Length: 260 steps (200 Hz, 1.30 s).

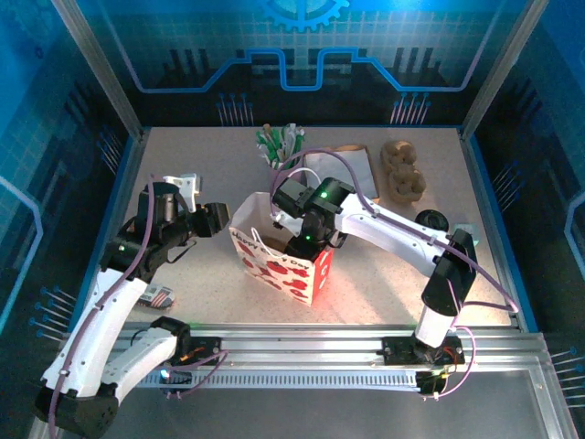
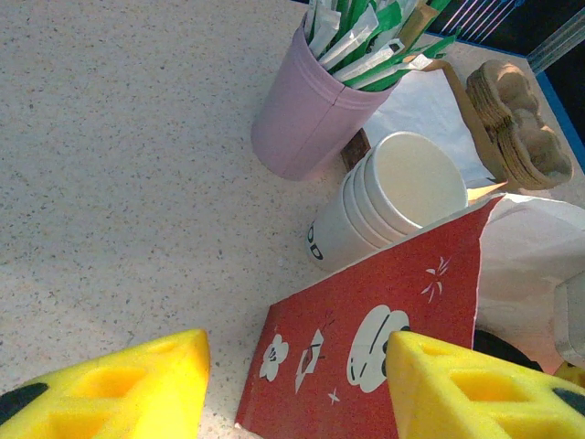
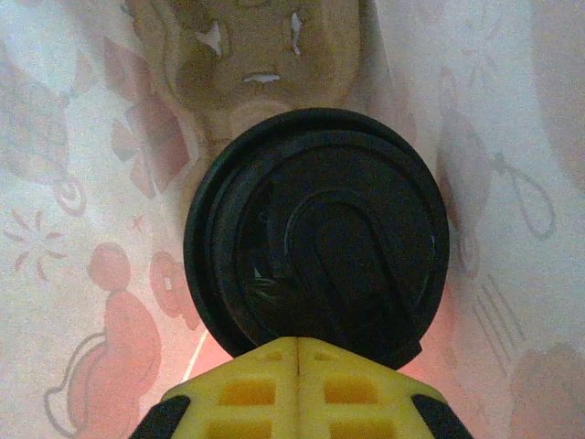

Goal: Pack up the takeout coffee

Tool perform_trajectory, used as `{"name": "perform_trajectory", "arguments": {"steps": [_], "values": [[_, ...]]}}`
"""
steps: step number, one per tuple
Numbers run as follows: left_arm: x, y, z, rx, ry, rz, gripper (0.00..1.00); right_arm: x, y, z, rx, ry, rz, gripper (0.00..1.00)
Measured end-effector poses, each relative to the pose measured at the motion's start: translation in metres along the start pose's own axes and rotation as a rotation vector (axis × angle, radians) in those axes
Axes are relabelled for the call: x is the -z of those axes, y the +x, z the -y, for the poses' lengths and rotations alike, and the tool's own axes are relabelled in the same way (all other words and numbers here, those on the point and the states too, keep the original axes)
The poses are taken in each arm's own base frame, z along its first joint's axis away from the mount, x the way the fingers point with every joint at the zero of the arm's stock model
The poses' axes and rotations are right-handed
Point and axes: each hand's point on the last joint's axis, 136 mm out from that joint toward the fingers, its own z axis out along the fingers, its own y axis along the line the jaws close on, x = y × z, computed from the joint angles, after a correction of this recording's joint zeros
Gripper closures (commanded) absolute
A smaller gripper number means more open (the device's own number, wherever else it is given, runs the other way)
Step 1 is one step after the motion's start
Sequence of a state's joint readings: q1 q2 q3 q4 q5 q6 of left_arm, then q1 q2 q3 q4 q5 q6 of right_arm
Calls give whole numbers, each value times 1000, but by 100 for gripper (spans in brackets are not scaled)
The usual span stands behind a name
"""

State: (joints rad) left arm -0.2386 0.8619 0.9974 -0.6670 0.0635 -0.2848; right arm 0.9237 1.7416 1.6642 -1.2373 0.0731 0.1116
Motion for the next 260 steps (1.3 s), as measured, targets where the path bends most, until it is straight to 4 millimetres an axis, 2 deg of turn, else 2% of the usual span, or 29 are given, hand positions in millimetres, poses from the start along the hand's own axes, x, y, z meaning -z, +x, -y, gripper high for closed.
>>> {"name": "perform_trajectory", "arguments": {"steps": [118, 260], "values": [[0, 0, 0, 0, 0, 0, 46, -13, 0, 2, -11, -11, 4, 100], [0, 0, 0, 0, 0, 0, 46, -18, 6, 2, -28, -23, -1, 100]]}}
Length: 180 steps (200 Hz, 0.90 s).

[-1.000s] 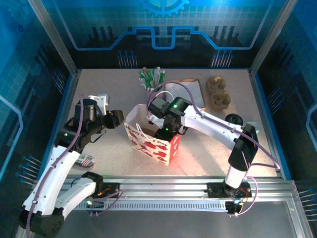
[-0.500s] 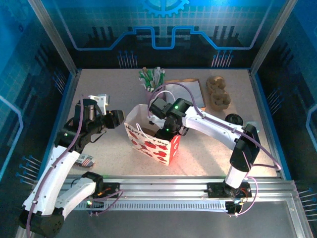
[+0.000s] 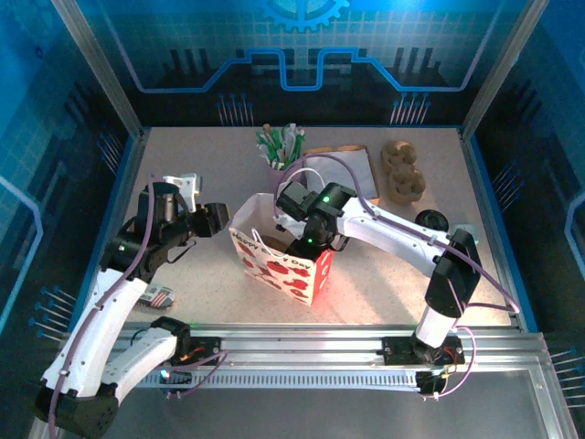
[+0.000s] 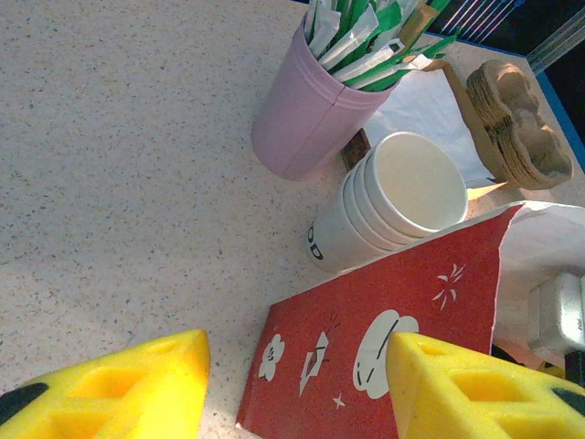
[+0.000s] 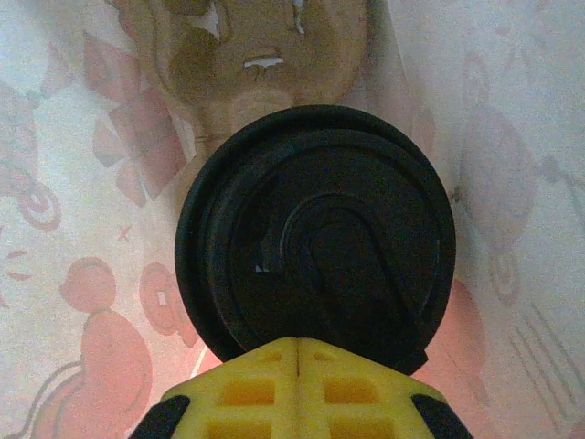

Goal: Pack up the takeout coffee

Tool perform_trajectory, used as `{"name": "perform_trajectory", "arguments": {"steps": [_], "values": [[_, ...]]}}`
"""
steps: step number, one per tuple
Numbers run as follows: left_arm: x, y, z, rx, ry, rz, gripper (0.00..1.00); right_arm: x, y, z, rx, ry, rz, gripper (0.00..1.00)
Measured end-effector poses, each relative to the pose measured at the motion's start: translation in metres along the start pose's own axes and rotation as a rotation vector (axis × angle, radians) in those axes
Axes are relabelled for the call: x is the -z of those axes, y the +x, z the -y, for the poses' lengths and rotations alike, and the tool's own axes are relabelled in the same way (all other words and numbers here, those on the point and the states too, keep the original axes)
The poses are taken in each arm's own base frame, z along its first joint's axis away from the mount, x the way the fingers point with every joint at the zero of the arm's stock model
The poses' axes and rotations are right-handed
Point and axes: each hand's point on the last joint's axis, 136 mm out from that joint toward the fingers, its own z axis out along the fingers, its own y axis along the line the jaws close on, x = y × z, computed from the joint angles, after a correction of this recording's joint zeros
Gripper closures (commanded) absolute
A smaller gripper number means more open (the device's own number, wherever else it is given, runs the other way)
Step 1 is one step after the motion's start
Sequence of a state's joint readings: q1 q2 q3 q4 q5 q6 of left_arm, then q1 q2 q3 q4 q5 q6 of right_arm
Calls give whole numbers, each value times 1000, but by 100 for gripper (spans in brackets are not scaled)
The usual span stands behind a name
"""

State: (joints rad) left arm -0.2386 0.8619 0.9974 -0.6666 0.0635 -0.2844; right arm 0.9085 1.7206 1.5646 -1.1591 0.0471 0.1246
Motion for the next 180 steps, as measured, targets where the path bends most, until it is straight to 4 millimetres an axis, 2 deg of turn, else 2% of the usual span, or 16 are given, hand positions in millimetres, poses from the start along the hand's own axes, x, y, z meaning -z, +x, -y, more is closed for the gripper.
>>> {"name": "perform_trajectory", "arguments": {"steps": [180], "values": [[0, 0, 0, 0, 0, 0, 46, -3, 8, 1, -8, 3, -40, 100]]}}
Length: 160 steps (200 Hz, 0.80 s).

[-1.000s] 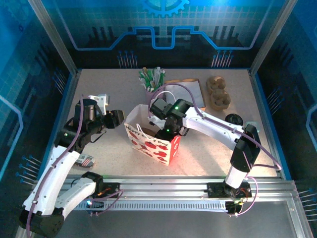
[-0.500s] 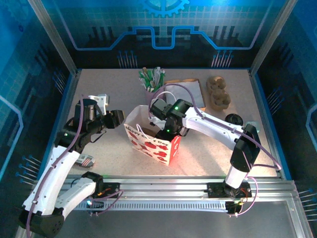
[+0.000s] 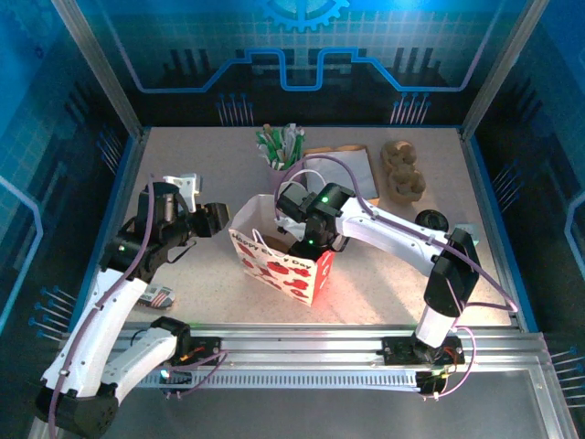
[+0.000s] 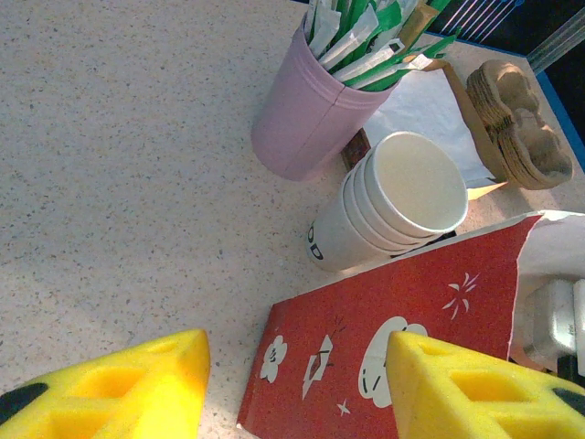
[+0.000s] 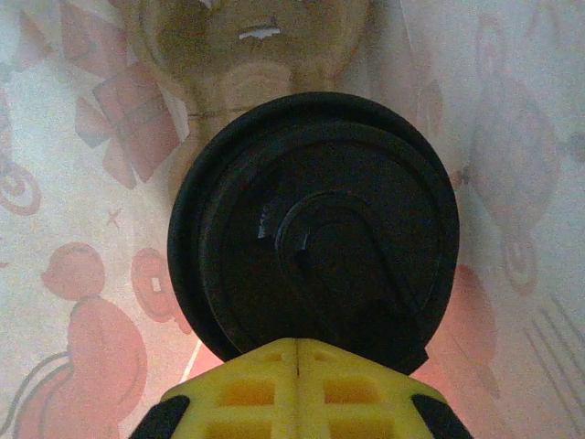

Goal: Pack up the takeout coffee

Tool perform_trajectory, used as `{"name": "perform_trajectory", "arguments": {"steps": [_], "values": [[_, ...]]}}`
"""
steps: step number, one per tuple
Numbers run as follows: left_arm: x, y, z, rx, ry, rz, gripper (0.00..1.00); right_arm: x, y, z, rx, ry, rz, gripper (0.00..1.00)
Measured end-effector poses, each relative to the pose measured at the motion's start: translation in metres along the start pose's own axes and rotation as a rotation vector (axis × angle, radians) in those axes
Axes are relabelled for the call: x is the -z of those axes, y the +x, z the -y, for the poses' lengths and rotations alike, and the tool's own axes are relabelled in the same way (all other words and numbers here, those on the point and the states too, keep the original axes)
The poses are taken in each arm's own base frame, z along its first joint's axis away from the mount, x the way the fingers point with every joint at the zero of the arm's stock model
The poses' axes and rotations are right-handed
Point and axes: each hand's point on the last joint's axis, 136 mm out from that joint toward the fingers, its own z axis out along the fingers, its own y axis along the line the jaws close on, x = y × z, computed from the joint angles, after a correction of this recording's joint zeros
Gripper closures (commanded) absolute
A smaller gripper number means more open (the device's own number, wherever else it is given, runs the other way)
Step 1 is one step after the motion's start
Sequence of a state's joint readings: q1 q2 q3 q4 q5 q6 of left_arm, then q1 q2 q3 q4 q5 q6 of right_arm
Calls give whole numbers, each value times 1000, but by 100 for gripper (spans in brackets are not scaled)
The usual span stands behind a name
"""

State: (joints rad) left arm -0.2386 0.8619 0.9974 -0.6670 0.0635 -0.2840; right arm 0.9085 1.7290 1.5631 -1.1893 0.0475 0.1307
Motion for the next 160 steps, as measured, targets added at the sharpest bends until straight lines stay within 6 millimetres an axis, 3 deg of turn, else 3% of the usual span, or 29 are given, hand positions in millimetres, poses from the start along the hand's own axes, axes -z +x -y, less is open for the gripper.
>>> {"name": "perform_trajectory", "arguments": {"steps": [102, 160], "values": [[0, 0, 0, -3, 0, 0, 45, 5, -5, 2, -1, 16, -21, 97], [0, 0, 0, -3, 0, 0, 46, 24, -19, 2, 2, 26, 32, 93]]}}
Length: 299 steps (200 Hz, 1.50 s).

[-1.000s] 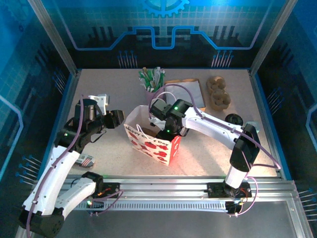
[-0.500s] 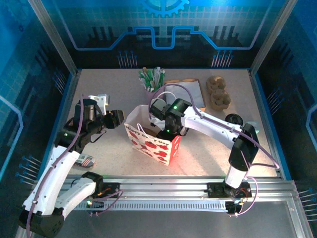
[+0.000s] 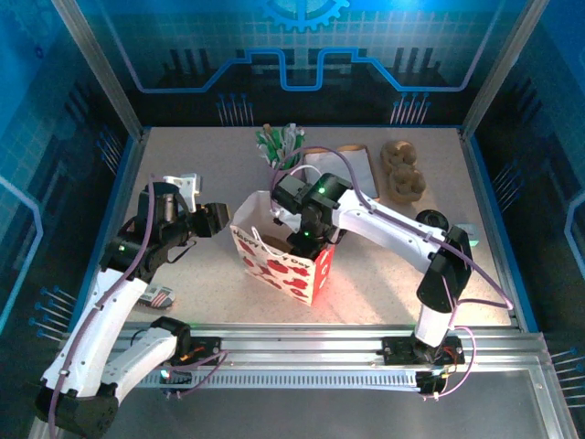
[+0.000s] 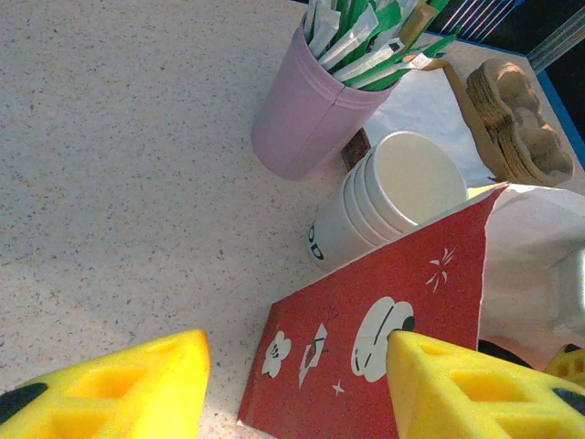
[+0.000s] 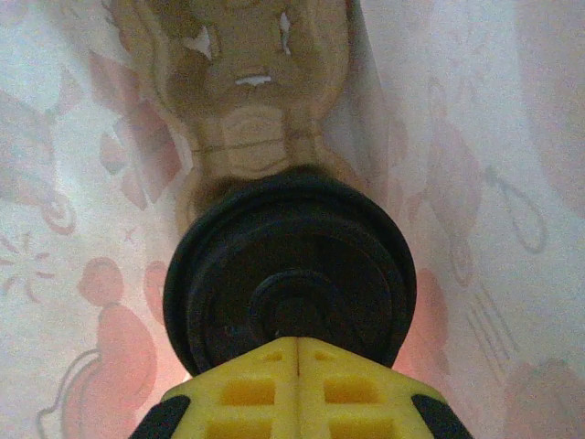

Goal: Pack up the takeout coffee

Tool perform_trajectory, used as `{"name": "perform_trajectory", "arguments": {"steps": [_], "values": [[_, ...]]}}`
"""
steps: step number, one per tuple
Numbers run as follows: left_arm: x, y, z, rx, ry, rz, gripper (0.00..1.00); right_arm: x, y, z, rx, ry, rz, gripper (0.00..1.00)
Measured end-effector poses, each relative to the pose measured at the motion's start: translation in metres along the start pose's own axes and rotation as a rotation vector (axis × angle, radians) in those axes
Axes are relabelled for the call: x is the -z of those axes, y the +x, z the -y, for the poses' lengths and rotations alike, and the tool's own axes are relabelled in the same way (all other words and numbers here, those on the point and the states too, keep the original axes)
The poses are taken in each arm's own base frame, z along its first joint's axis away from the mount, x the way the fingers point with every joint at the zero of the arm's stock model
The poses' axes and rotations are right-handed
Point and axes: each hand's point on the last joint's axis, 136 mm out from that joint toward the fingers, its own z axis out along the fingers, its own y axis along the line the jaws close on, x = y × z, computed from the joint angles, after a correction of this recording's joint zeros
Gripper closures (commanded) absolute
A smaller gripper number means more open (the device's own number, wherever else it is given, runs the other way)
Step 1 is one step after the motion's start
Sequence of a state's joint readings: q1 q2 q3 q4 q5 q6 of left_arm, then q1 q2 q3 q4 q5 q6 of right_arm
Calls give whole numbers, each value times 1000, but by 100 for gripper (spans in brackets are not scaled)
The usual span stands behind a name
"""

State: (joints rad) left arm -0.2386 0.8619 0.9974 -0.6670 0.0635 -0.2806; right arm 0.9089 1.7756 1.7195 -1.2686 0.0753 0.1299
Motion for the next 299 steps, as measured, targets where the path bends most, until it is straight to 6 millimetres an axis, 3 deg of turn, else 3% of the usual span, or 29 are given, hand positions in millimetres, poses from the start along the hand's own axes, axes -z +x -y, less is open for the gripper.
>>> {"name": "perform_trajectory", "arguments": {"steps": [96, 169, 240, 290, 299], "values": [[0, 0, 0, 0, 0, 0, 44, 34, -10, 0, 19, 39, 60, 67], [0, 0, 0, 0, 0, 0, 44, 81, -18, -2, 34, 57, 176, 55], [0, 0, 0, 0, 0, 0, 41, 102, -18, -7, 51, 68, 221, 40], [0, 0, 0, -1, 0, 0, 40, 129, -14, -5, 47, 80, 297, 16], [0, 0, 0, 0, -1, 0, 40, 135, -12, -4, 51, 85, 315, 2]]}}
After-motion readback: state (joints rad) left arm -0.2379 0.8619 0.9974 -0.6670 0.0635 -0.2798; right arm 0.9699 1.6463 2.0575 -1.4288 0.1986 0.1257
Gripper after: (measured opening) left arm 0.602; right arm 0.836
